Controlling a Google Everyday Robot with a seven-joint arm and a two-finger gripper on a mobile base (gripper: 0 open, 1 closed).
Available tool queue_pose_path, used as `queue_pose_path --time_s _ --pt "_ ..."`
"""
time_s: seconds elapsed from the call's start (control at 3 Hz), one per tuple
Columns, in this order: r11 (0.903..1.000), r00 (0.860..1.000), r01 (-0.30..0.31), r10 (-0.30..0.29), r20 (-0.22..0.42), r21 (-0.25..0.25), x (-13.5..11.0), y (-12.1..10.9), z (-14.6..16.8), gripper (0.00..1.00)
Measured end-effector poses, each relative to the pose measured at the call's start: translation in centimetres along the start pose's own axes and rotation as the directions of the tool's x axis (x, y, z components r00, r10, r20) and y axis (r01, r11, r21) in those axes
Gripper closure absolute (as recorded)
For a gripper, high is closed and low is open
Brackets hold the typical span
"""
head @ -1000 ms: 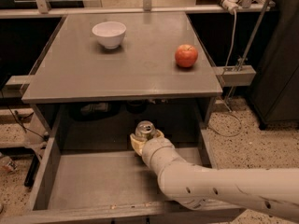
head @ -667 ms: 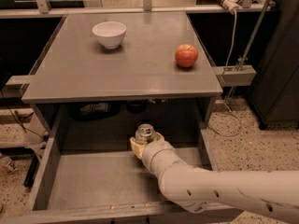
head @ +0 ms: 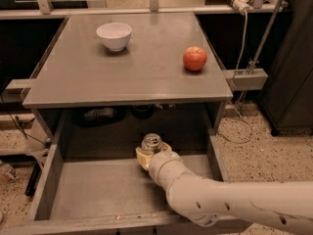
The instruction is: Place 7up can into top drawer
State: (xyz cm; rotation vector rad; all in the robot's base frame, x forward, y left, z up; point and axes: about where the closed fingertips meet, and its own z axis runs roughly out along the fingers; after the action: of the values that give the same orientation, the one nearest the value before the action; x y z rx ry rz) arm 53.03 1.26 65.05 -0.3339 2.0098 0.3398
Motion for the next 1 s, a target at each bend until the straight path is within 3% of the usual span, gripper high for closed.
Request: queue_pose_path --time_s 1.0 --pt "1.0 1.0 0.0 0.0 0.0 0.0 0.0 0.0 0.0 0.12"
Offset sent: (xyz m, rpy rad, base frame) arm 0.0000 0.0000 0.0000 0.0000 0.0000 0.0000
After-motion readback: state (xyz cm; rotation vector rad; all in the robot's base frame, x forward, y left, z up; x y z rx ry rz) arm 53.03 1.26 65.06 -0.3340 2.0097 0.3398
